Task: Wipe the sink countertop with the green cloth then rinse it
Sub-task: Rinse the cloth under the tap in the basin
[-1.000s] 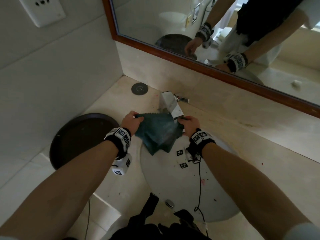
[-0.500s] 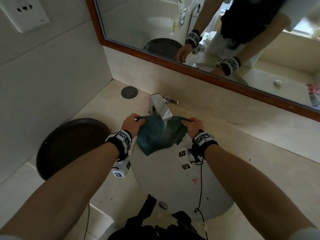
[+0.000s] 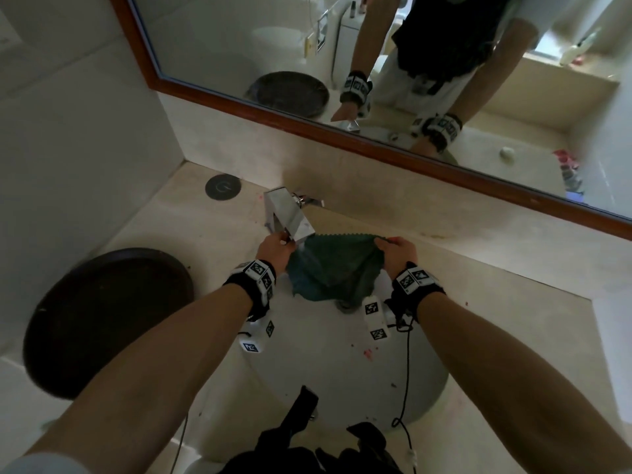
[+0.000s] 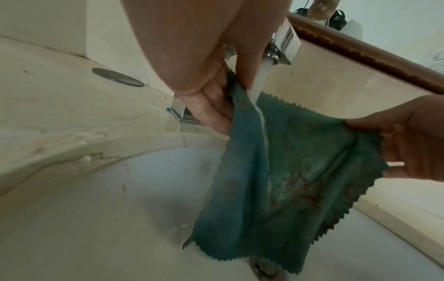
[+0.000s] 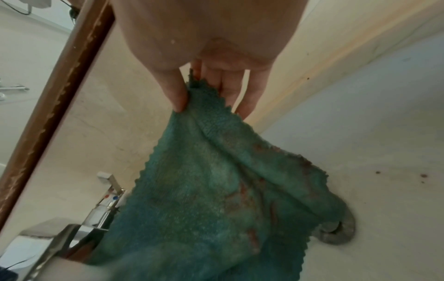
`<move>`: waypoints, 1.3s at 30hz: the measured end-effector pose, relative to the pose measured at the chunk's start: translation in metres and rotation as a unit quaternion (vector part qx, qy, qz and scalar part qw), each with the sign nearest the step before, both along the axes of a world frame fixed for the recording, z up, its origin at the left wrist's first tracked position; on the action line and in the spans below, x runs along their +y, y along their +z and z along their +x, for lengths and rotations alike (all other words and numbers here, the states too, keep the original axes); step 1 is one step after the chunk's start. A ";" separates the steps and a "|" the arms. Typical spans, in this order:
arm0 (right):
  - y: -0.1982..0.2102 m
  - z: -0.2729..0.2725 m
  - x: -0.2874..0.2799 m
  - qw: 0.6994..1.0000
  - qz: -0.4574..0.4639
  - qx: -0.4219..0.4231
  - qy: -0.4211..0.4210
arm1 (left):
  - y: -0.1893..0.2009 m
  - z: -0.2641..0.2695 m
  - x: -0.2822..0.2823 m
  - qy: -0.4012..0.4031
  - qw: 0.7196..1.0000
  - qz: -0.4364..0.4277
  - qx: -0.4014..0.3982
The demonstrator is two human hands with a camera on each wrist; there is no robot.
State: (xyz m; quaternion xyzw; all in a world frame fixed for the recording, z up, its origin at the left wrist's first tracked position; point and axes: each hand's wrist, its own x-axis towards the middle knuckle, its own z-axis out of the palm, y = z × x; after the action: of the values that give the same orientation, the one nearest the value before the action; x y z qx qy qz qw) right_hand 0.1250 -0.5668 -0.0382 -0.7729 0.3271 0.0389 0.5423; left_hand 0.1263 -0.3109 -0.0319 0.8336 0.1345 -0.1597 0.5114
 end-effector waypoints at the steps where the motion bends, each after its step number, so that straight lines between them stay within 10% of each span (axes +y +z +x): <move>1: -0.004 0.001 0.000 1.000 0.002 -0.002 0.002 | 0.004 -0.002 0.000 0.006 1.000 -0.010 0.003; 9: 0.001 -0.010 0.054 0.995 -0.027 0.006 0.093 | 0.027 -0.026 0.023 0.083 0.996 -0.031 0.032; 19: 0.014 -0.050 0.128 0.972 0.156 -0.004 0.176 | 0.036 -0.064 0.020 0.053 0.996 -0.068 0.010; 39: 0.045 -0.059 0.121 0.958 0.211 -0.014 0.196 | 0.066 -0.073 0.013 -0.040 0.993 -0.114 -0.006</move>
State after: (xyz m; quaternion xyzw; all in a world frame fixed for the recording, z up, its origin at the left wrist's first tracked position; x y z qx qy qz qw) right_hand 0.0665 -0.4462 0.0065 -0.6904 0.1461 0.2019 0.6792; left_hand 0.0528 -0.2980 0.0338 0.7755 0.0788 -0.1894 0.5971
